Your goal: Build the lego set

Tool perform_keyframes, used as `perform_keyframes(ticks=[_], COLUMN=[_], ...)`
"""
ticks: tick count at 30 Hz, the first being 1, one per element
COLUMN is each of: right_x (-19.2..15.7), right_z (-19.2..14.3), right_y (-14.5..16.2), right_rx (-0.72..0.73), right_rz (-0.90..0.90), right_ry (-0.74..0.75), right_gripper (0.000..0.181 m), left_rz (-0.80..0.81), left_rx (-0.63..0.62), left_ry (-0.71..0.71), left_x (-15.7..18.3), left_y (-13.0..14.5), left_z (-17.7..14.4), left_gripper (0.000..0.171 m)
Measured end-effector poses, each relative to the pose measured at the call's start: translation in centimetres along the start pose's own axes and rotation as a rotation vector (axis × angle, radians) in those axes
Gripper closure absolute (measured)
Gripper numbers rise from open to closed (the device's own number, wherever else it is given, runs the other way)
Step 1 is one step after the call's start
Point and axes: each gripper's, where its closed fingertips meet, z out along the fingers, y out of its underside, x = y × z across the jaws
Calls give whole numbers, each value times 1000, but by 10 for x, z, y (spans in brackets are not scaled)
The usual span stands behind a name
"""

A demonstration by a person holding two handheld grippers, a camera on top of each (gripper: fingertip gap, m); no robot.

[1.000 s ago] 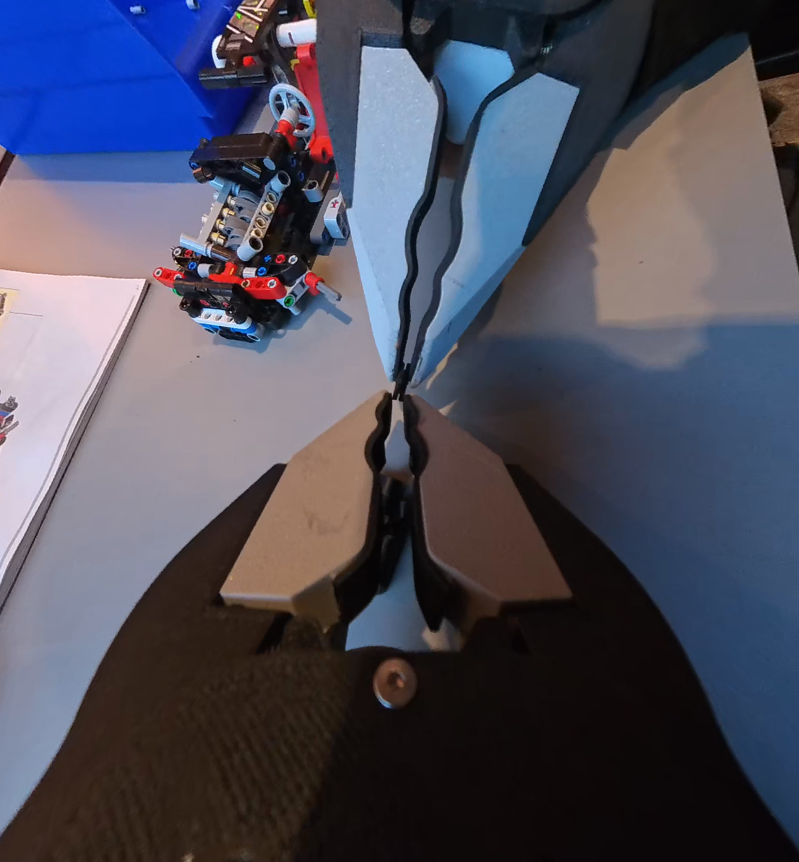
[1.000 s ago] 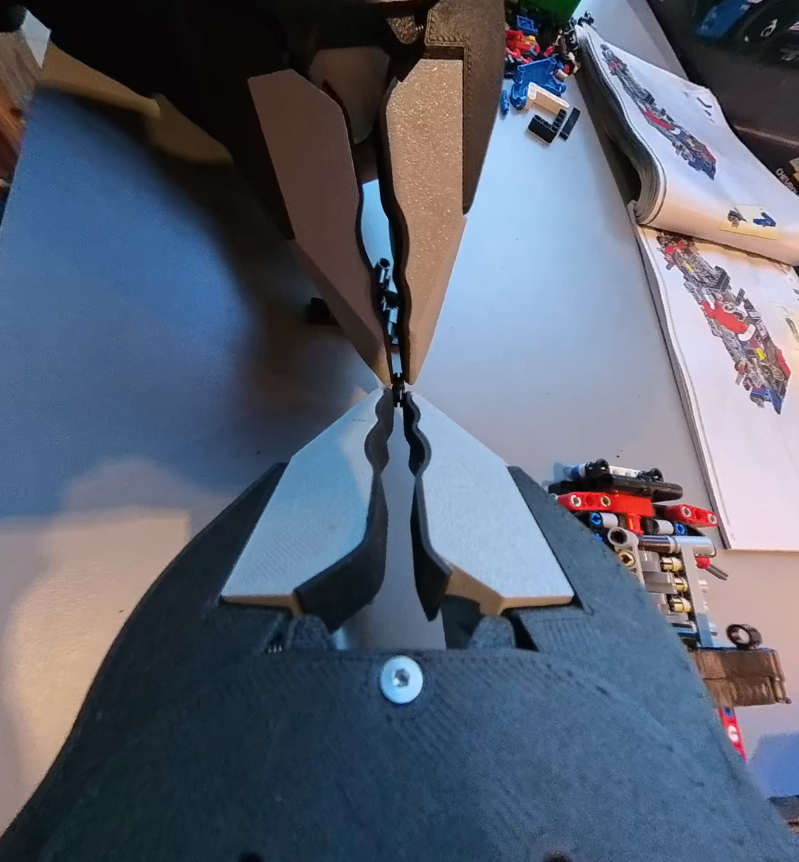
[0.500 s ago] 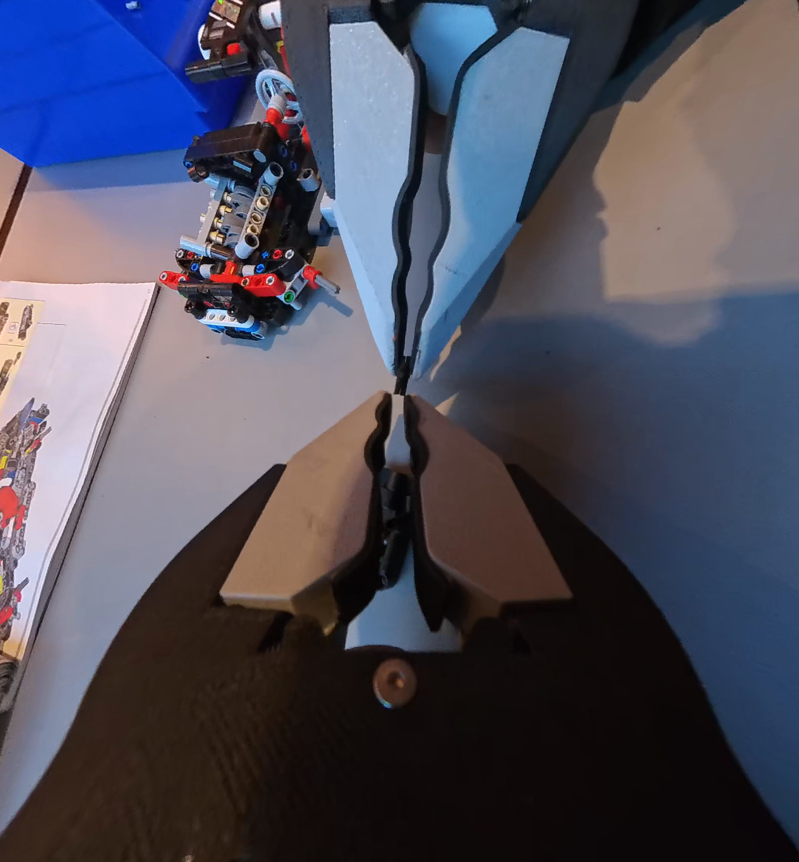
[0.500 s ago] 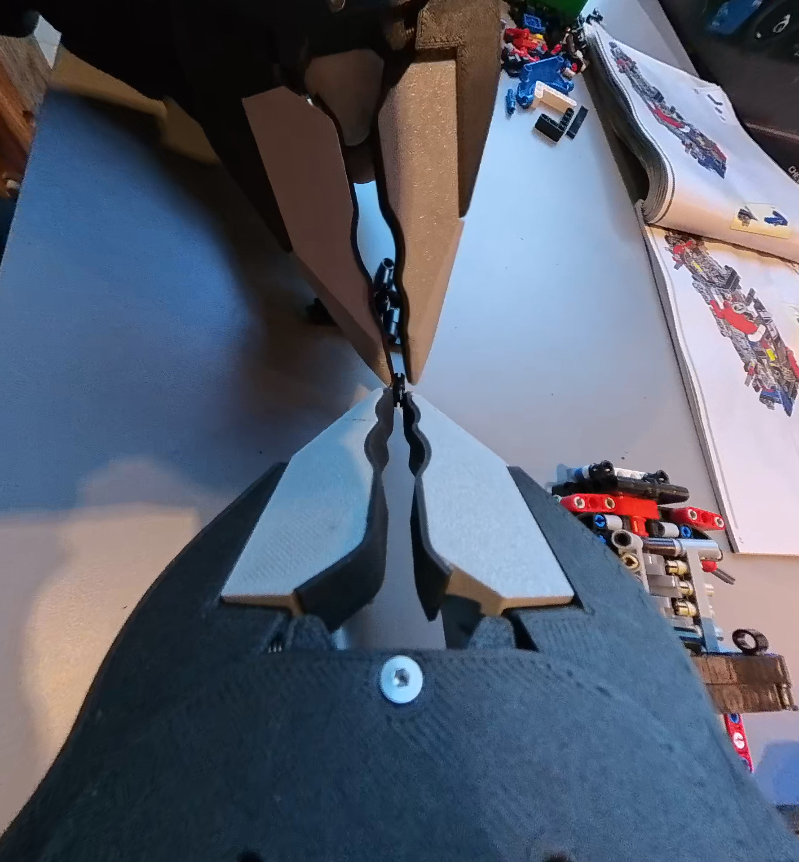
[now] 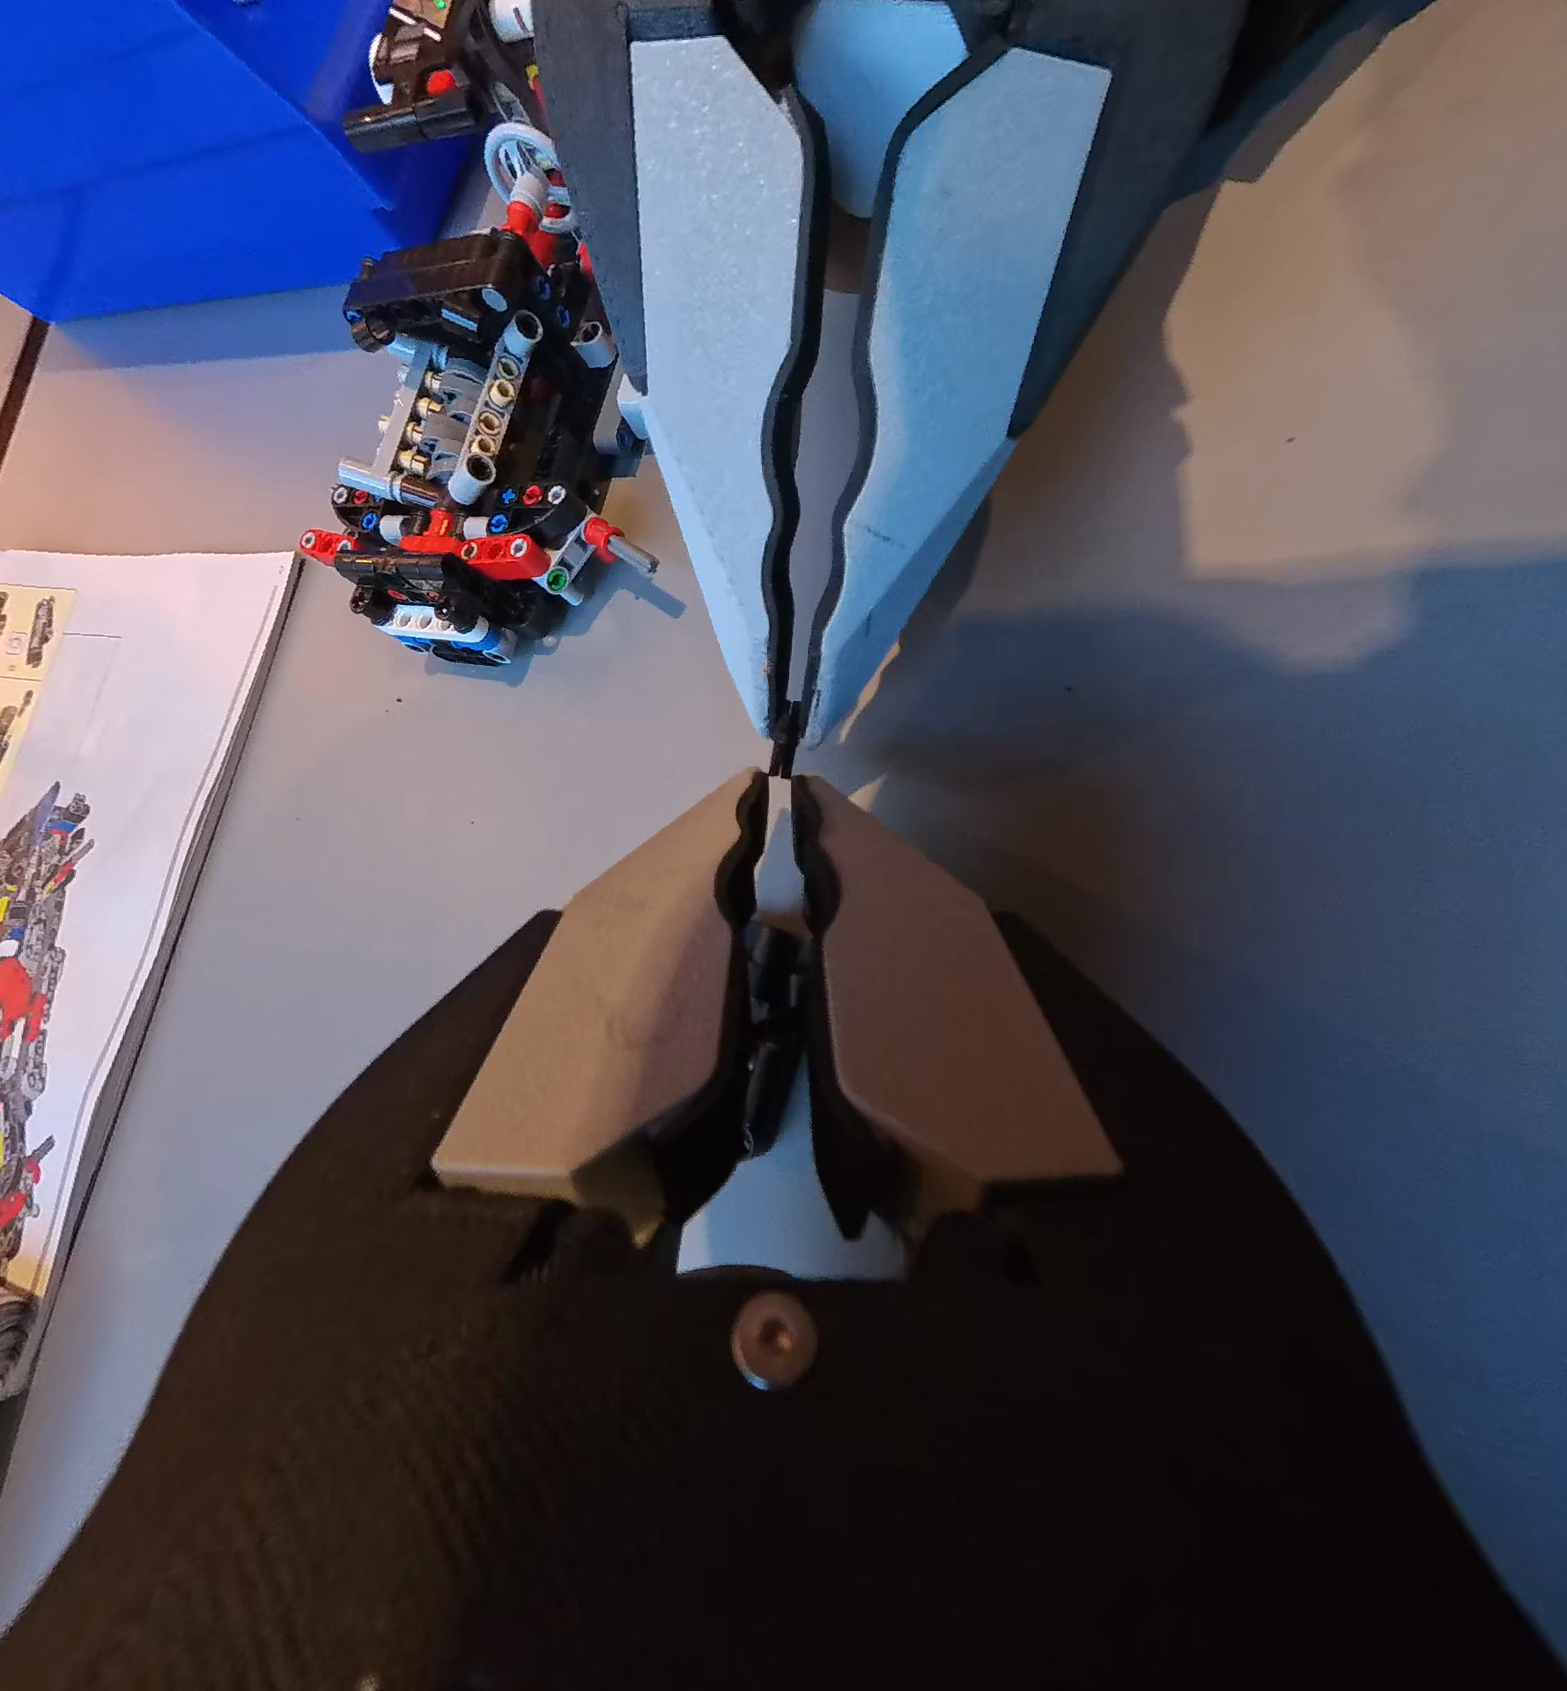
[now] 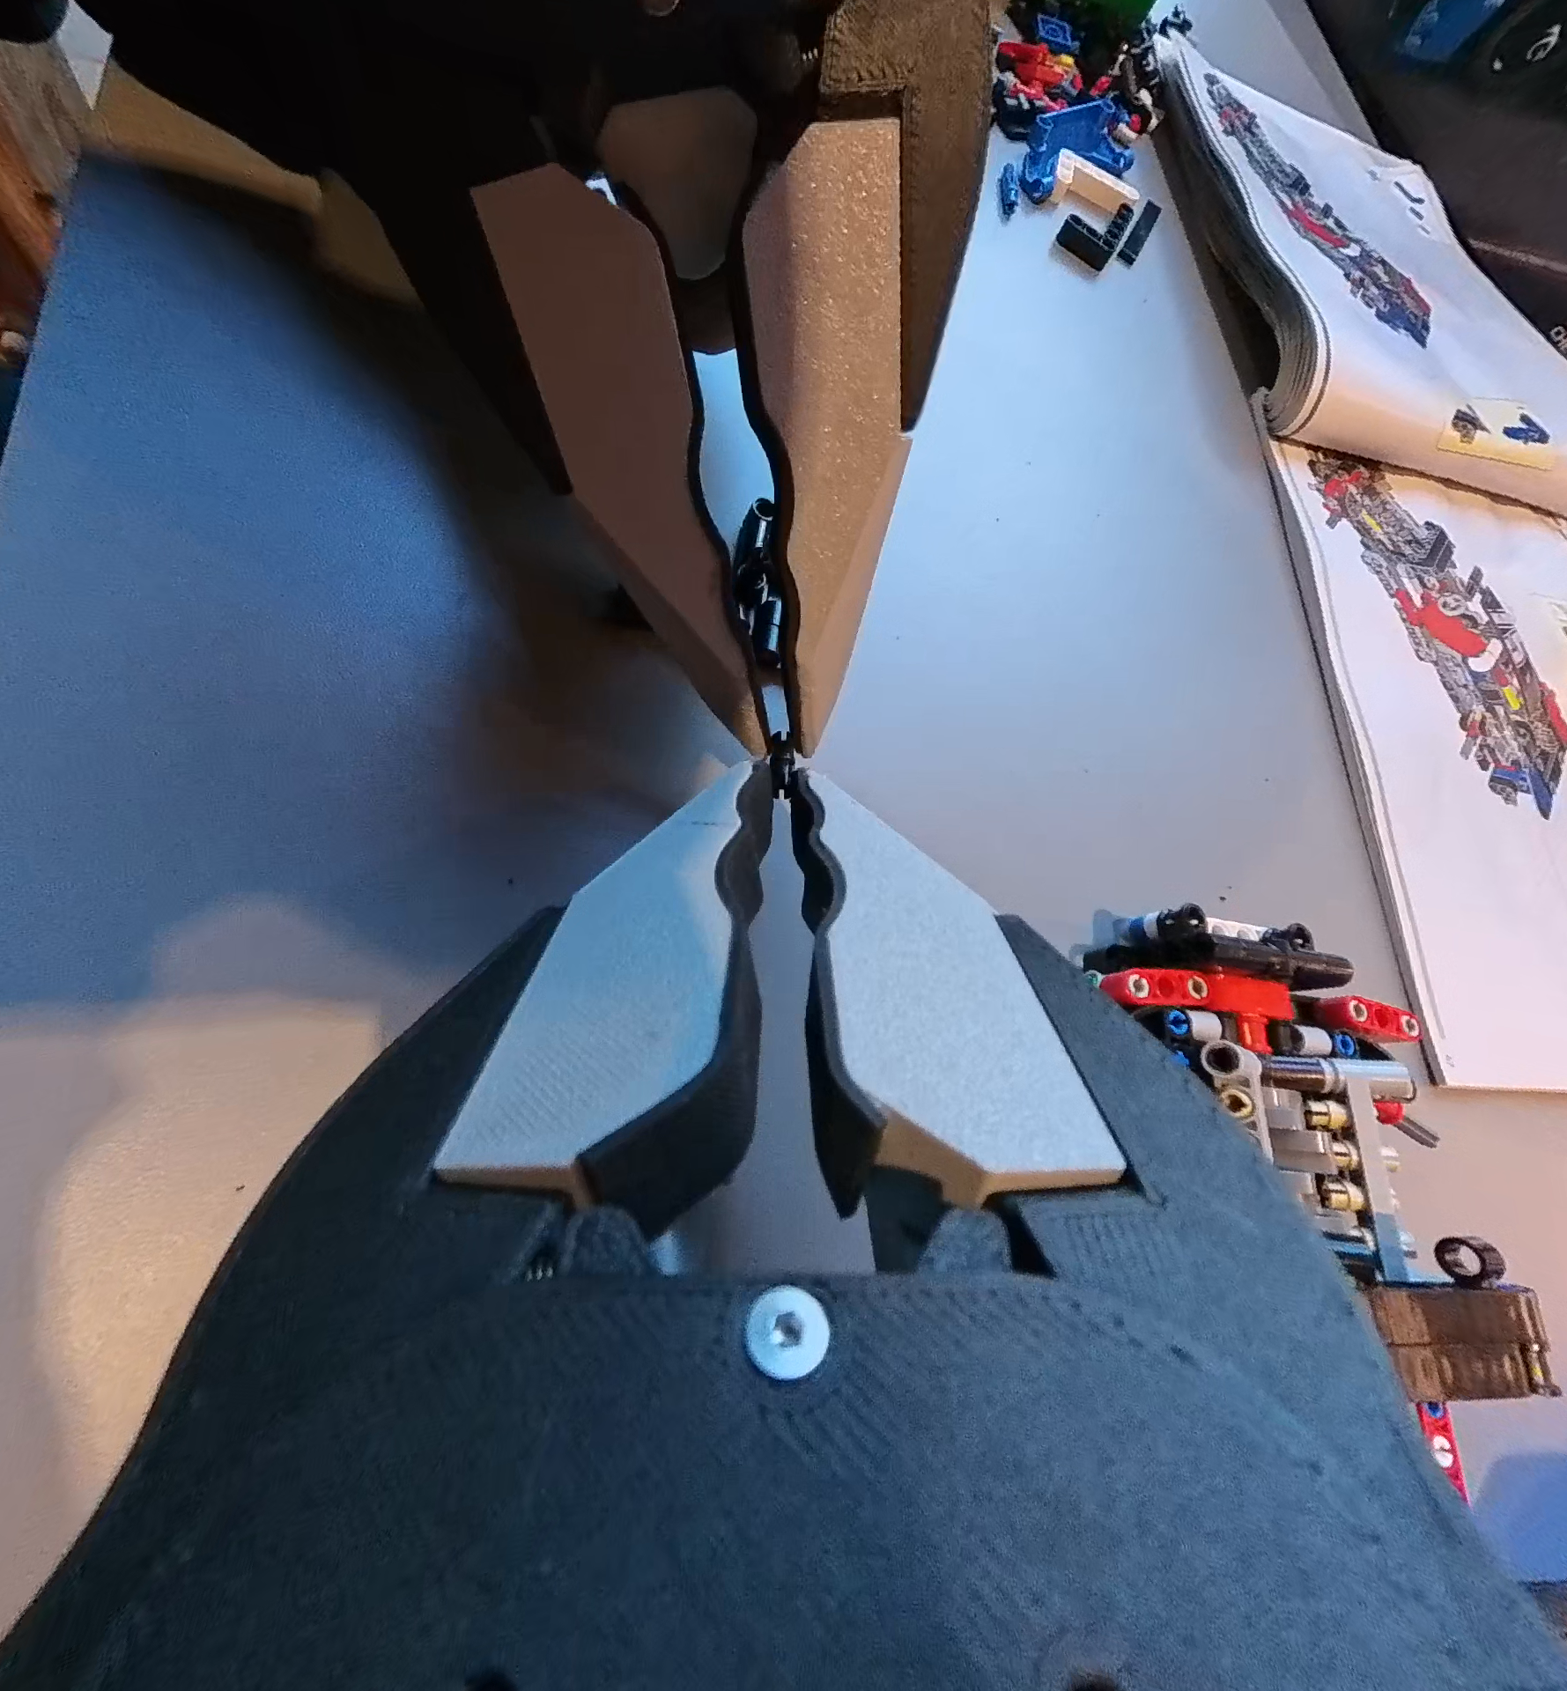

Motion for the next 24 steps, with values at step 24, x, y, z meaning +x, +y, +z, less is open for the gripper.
perform_keyframes(ticks=[24], right_x=[-3], right_z=[5], right_y=[1], right_rx=[-22], right_rz=[-9], right_ry=[-3], right_gripper=[181], left_rz=[22], left_rx=[-56], left_ry=[-22], left_x=[2], left_y=[5], left_z=[2], left_gripper=[171])
